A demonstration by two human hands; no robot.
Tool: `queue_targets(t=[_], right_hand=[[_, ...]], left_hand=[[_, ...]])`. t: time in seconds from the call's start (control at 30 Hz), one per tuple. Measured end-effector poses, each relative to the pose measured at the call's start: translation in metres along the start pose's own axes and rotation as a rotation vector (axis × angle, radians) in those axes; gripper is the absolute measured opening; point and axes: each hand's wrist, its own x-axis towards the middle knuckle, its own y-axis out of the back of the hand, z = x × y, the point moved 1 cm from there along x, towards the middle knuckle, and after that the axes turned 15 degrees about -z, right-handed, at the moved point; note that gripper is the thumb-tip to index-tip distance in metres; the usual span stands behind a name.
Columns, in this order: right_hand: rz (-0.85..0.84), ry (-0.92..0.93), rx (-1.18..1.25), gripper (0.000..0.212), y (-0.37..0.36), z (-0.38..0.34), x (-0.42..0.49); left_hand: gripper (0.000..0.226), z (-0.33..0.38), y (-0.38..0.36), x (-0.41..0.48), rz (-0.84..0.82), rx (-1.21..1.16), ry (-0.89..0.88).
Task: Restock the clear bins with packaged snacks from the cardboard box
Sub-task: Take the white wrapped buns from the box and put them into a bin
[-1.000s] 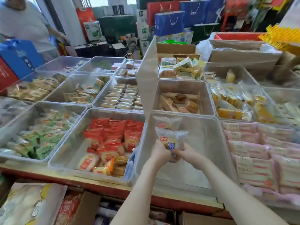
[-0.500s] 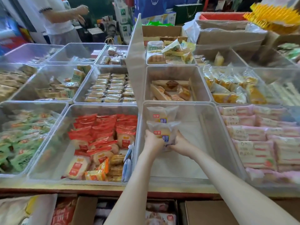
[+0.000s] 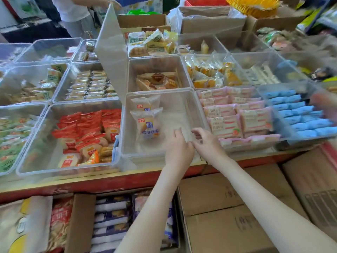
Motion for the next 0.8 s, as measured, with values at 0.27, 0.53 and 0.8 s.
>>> queue_targets(t=[0.27,0.53,0.8], right_hand=[[0.095,0.027,-0.017,0.036,0.060,0.087,-0.171],[0.192,-0.017,-0.061,0.030,0.147,0.198,-0.337],[0.305,-0.092,-0.056,0.025,0.251,0.287,-0.429]], left_hand=[[0.048,0.097,-0.111,-0.102,-0.114,0.062,-0.115],[0.056,0.227,-0.254,-0.194,-0.141,0.118,-0.151],[0.042,0.362,-0.340,-0.210,-0.066,0.150,-0.387]])
